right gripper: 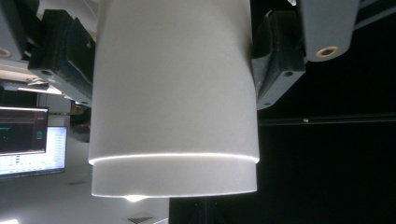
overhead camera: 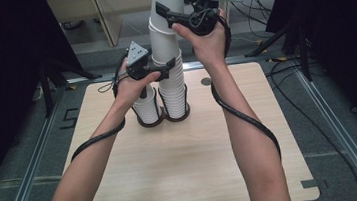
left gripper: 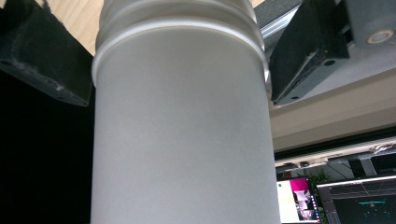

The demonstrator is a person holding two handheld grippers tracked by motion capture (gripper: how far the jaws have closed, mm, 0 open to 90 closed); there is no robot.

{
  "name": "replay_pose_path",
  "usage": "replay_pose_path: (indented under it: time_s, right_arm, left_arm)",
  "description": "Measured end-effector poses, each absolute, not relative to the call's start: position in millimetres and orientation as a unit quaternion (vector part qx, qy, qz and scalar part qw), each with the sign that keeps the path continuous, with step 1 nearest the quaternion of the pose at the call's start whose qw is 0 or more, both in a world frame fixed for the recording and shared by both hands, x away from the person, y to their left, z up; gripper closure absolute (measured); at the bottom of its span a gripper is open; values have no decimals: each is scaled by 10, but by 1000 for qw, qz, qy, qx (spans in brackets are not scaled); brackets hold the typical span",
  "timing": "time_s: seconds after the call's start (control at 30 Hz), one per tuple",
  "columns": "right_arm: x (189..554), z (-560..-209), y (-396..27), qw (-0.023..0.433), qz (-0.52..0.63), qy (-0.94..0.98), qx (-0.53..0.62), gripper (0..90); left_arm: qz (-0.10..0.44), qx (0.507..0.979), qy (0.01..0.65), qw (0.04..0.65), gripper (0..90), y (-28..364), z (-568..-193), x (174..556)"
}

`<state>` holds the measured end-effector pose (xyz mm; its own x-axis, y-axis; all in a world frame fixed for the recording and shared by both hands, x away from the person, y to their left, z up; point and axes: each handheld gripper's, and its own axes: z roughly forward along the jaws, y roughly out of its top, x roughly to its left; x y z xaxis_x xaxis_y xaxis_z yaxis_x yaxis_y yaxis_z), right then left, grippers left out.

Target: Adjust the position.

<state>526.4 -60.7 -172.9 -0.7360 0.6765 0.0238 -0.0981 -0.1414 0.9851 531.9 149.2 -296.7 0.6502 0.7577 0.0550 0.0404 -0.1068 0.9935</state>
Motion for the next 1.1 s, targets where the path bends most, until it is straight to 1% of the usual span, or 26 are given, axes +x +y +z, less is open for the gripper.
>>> replay_pose_path:
  time_s: [0.03,0.13,0.27,0.33,0.43,0.7,0.77,1.1]
  right_arm:
    - [5256,-1730,-616,267,717,595,244,240]
    - [5242,-1735,-659,271,719,591,243,240]
    - [5218,-1736,-692,271,718,593,244,240]
    - [5197,-1733,-719,276,718,592,241,240]
    - [5159,-1728,-738,278,720,590,238,240]
    - [5067,-1732,-800,279,720,590,235,240]
    - [5040,-1758,-829,280,718,593,233,240]
    - [4947,-1852,-888,278,714,599,234,240]
  left_arm:
    - [306,682,287,599,77,1503,-2960,5319]
    - [302,681,294,599,85,1506,-2962,5284]
    - [302,679,287,604,69,1502,-2958,5248]
    - [298,679,286,607,18,1503,-2952,5228]
    - [303,676,285,608,0,1509,-2937,5182]
    - [311,672,276,612,0,1549,-2904,5080]
    - [311,666,277,619,0,1576,-2902,5012]
    - [316,667,259,623,0,1661,-2884,4799]
